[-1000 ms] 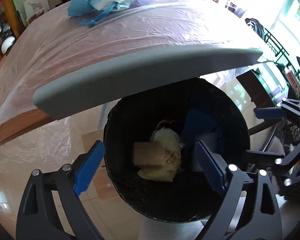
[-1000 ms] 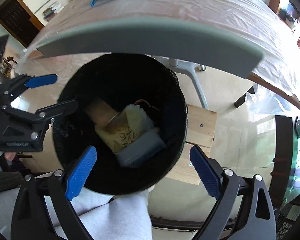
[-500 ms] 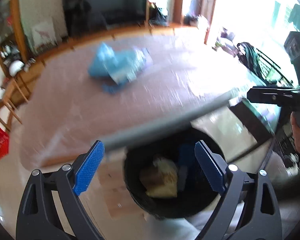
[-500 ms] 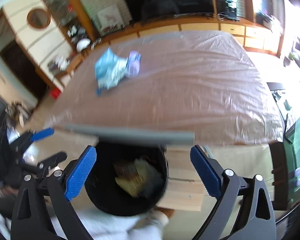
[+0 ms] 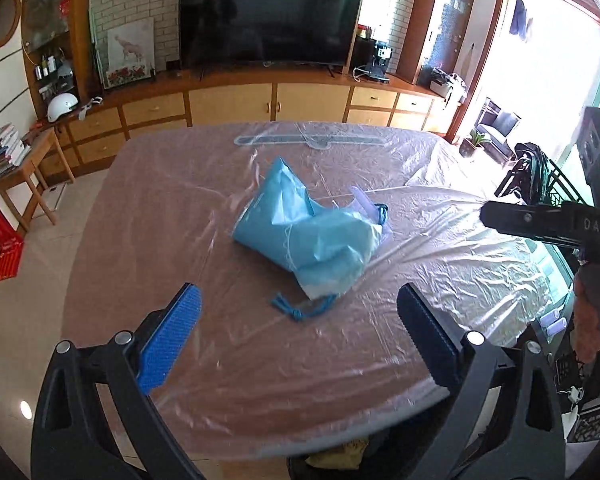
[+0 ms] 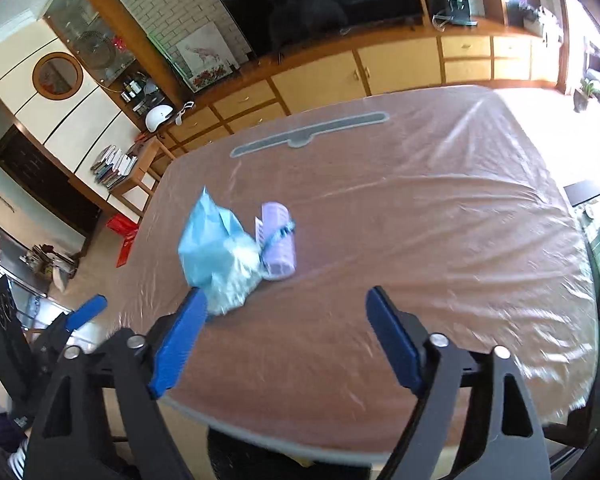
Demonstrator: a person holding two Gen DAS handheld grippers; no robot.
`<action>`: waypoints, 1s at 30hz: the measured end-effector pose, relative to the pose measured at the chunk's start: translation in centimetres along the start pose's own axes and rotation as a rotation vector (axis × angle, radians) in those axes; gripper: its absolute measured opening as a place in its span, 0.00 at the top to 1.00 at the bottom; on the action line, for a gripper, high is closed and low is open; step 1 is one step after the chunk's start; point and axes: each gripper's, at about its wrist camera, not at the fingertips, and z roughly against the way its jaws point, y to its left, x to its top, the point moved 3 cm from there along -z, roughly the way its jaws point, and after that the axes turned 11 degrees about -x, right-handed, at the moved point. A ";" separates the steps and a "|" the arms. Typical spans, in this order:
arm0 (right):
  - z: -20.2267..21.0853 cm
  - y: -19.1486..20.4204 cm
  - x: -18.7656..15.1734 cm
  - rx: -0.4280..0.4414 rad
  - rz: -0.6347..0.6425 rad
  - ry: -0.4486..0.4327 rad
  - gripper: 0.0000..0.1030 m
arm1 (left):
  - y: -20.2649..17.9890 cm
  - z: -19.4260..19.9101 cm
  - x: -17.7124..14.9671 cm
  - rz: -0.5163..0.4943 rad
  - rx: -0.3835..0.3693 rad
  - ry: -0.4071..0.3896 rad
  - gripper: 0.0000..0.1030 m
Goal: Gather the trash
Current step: 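Move both tools to the table toward the blue bag and white cylinder, then grasp the white cylinder with the right tool while the left tool grasps the blue bag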
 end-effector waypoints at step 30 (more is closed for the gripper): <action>-13.3 2.7 5.8 0.079 -0.038 0.299 0.44 | 7.0 -9.0 2.7 0.408 -0.378 0.177 0.19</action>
